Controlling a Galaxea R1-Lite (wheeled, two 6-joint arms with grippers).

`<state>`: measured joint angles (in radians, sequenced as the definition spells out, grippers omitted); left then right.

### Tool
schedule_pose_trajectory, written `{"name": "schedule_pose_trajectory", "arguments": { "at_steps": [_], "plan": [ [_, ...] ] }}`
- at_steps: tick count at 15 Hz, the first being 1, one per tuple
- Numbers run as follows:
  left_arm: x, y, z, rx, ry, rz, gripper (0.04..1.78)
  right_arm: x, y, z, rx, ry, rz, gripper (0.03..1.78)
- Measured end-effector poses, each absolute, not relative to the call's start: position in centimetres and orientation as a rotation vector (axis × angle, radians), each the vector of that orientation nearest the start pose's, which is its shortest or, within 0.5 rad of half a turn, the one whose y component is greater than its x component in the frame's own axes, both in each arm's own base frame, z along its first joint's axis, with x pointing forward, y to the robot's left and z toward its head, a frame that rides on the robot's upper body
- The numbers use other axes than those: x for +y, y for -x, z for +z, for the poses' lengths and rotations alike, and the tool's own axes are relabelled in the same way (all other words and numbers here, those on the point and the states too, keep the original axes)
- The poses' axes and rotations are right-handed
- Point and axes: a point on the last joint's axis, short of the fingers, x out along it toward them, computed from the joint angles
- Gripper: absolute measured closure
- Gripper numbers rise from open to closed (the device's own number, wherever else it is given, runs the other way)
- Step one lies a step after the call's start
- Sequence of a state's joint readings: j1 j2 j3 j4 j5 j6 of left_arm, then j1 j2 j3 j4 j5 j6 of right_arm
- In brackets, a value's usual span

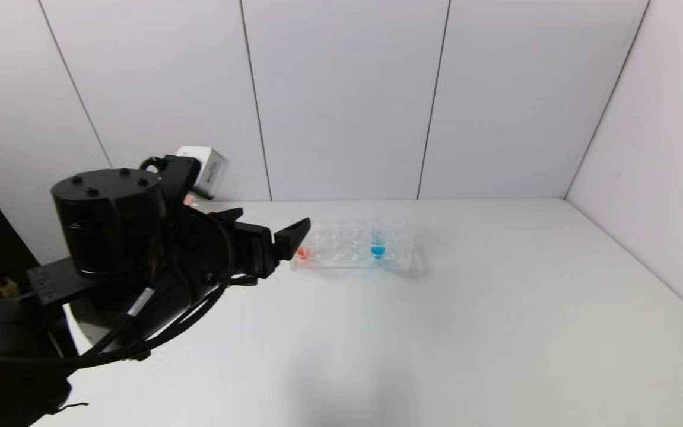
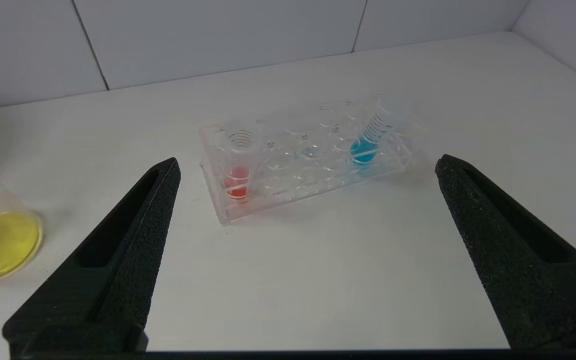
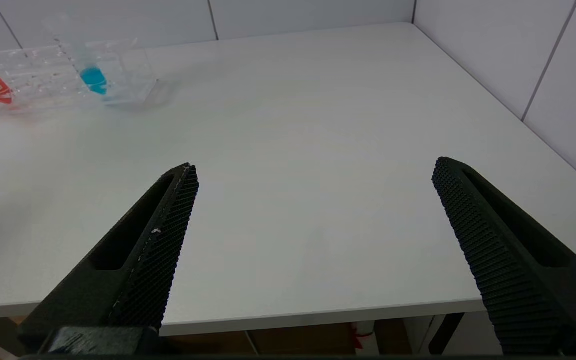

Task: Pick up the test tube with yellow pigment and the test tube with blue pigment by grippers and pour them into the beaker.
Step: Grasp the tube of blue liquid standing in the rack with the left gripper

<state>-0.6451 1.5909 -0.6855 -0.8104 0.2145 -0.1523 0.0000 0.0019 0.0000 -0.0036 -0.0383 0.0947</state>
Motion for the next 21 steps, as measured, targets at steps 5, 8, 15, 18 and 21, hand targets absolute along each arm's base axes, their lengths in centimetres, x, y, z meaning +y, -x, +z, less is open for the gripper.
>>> {"name": "schedule_pose_trajectory", "arguments": {
  "at_steps": [5, 8, 15, 18, 21],
  "plan": [
    [-20.0, -25.4, 17.9, 0.134, 0.117, -0.443, 0.04, -0.1, 2.3, 7.6, -0.003, -0.095, -0.038, 0.1],
    [-22.0, -26.9, 16.8, 0.149, 0.121, -0.456, 0.04, -0.1, 2.3, 7.6, -0.004, -0.095, -0.038, 0.1],
    [-25.8, -29.4, 13.5, 0.17, 0.117, -0.46, 0.04, -0.1, 2.3, 7.6, -0.003, -0.095, -0.038, 0.1],
    [-27.2, -30.4, 12.6, 0.149, 0.127, -0.442, 0.04, -0.1, 2.3, 7.6, -0.003, -0.095, -0.038, 0.1],
    [-28.8, -31.0, 12.0, 0.132, 0.132, -0.426, 0.04, -0.1, 2.3, 7.6, -0.003, -0.095, -0.038, 0.1]
  ]
}}
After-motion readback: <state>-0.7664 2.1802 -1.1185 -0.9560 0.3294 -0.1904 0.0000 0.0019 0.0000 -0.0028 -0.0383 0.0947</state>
